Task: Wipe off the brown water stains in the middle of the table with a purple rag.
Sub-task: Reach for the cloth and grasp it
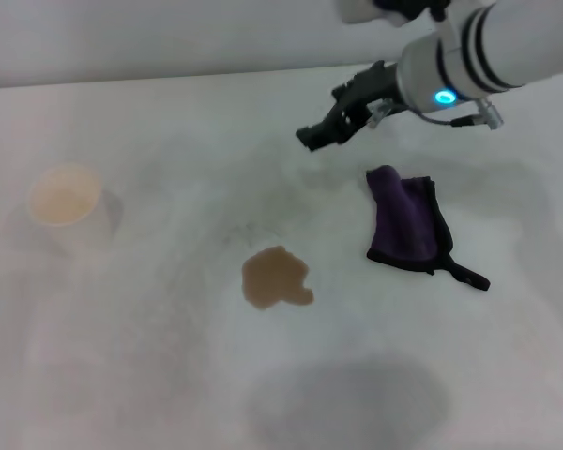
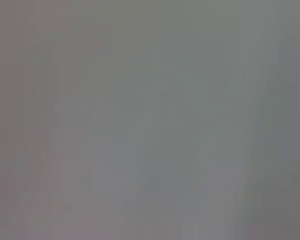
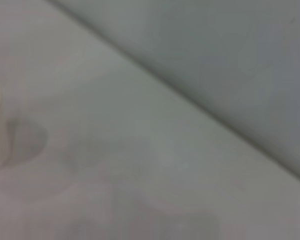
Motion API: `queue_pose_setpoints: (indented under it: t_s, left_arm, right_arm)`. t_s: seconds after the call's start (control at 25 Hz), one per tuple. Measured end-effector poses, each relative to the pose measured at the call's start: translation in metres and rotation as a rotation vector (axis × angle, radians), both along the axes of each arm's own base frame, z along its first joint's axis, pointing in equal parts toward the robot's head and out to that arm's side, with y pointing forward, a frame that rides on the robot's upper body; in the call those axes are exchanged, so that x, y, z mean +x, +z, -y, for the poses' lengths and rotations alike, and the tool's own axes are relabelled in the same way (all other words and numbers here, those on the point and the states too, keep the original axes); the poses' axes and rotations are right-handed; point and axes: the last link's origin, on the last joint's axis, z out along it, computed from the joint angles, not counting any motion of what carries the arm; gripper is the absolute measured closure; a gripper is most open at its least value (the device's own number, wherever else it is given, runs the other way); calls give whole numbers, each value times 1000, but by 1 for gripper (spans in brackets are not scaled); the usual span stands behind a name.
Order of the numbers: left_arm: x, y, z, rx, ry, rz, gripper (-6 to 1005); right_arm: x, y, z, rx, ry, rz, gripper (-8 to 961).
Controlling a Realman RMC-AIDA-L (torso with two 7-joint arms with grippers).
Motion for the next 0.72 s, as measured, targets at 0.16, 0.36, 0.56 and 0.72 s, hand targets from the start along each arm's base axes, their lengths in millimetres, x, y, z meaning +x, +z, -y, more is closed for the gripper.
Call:
queue_pose_setpoints:
  t_s: [0.16,0.36,0.56,0.72]
  left_arm:
    - [-9,15,1,98,55,21,120]
    - [-9,22,-5,122,54,12,119]
    - [-8,21,-7,102,41,1,122]
    - [-8,14,-7,53,40,-11,124]
  right_arm:
    - [-10,-6,18,-12,-58,79,138]
    - [-2,-10,39,-35,-197,107,154]
    - [24,-10,47,-34,-370,112,170]
    - [35,-10,49,-19,-424,110,182]
